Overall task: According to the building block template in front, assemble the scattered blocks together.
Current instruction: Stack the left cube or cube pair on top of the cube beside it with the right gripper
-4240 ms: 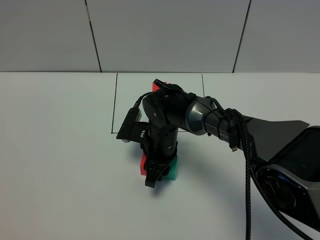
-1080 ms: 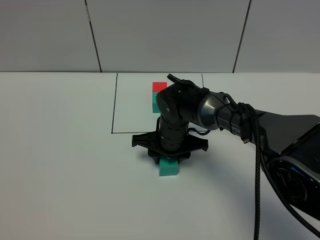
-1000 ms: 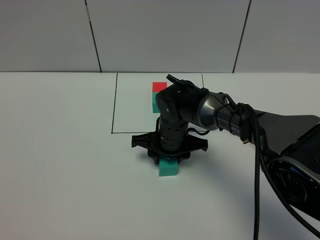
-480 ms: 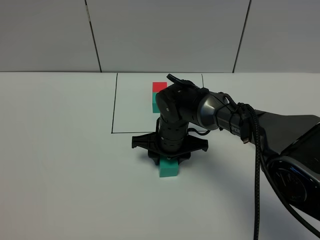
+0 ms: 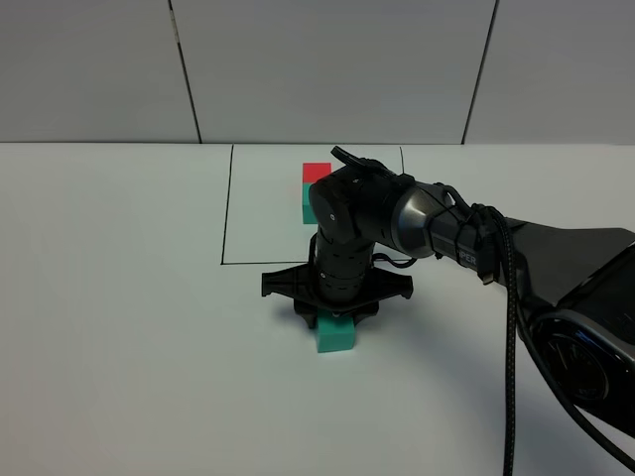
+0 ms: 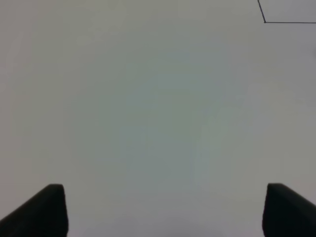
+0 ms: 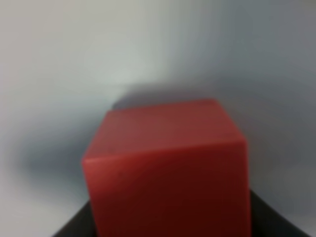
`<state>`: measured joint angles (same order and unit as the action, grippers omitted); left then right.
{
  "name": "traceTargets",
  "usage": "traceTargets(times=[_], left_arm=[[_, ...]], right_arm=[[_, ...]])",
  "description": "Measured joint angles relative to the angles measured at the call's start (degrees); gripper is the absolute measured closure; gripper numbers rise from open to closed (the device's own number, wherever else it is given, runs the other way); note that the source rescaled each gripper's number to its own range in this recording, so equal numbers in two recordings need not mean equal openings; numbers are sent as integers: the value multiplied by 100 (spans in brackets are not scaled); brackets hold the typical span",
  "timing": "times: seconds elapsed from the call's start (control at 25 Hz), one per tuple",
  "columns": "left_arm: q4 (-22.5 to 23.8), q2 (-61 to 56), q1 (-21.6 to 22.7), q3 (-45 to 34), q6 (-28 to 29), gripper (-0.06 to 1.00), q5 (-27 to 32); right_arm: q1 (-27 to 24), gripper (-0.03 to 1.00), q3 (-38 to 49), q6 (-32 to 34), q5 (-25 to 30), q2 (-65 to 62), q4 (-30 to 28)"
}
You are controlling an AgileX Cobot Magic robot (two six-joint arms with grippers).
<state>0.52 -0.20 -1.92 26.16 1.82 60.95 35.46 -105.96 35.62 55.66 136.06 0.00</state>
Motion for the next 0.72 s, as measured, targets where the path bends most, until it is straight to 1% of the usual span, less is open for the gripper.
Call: traceTargets(times=[0.28,0.4,0.52,0.64,0.72], left_arm=[[16,0,0,0,0,15,0],[98,0,0,0,0,15,0],[124,0,0,0,0,15,0],[124,0,0,0,0,15,0],[128,0,0,0,0,15,0]], right_arm=[[0,92,-5,-184,0,0,0],[0,87,-5,-227,5,0,0],[0,77,-5,-239,5,0,0],[0,70,-5,-292,6,0,35],[7,67,-5,-334,6,0,67]])
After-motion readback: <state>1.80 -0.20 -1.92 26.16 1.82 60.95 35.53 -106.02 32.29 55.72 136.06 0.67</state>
